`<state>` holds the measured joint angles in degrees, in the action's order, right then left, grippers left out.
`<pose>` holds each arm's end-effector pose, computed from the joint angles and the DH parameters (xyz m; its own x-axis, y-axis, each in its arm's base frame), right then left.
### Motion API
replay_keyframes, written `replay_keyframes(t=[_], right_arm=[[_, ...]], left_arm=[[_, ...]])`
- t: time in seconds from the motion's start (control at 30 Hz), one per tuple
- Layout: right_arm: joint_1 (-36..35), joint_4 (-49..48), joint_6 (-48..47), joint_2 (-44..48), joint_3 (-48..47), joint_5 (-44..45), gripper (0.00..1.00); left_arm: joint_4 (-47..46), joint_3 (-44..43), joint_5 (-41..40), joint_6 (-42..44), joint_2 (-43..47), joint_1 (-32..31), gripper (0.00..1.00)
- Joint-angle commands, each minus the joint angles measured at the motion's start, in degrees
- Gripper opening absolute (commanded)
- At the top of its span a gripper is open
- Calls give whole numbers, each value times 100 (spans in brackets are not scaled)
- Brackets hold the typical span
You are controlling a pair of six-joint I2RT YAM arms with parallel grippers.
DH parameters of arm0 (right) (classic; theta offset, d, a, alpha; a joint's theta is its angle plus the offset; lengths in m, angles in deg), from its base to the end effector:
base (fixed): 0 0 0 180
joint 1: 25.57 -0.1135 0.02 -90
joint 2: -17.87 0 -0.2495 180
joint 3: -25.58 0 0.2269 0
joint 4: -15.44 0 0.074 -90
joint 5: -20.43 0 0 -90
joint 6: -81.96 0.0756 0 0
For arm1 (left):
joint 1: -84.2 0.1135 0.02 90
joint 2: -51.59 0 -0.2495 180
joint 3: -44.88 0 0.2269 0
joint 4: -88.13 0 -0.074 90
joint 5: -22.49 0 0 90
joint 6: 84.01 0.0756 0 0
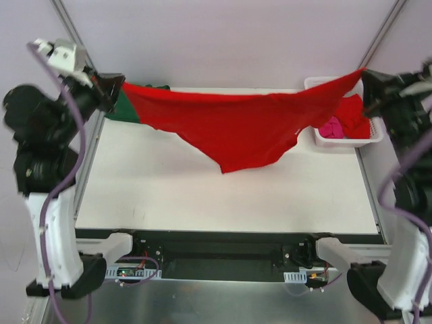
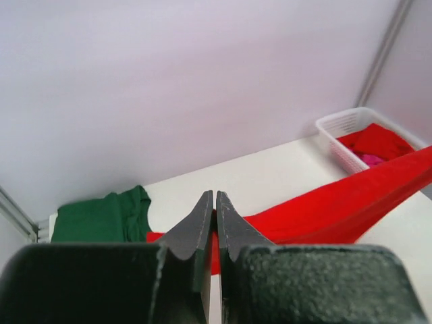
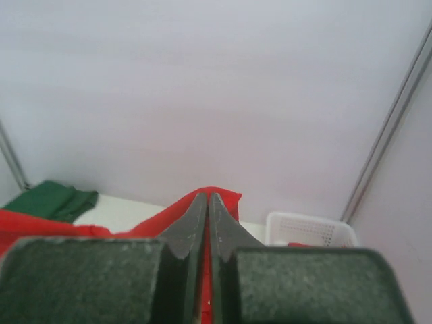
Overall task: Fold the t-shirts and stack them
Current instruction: Flatten the tshirt out
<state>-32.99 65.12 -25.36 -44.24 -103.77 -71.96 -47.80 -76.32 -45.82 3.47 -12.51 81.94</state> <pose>0.1321 0.0204 0.5884 0.3358 -0.2562 -0.9064 -0.0717 0.9525 -0.2958 0.1736 -0.0348 0.5610 0.2076 -0.0491 -0.9770 0.4060 0.9130 0.0404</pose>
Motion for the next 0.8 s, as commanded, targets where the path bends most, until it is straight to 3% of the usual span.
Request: replay_keyframes(t=[0.0,0.3,0.6,0.77], right_arm=[[30,265,273,646,161,-947,1],[39,722,264,1508,-499,-1193,1],[39,388,124,1228,-709,-957,1],[39,2,-52,1429,-560,-613,1]], left_arm=[[1053,137,686,33,641,-2,0],[2145,-944,1003,68,1557,-2,0],[1926,-2147,460,384,1541,-2,0],[1908,-2369,72,648,1558,-2,0]])
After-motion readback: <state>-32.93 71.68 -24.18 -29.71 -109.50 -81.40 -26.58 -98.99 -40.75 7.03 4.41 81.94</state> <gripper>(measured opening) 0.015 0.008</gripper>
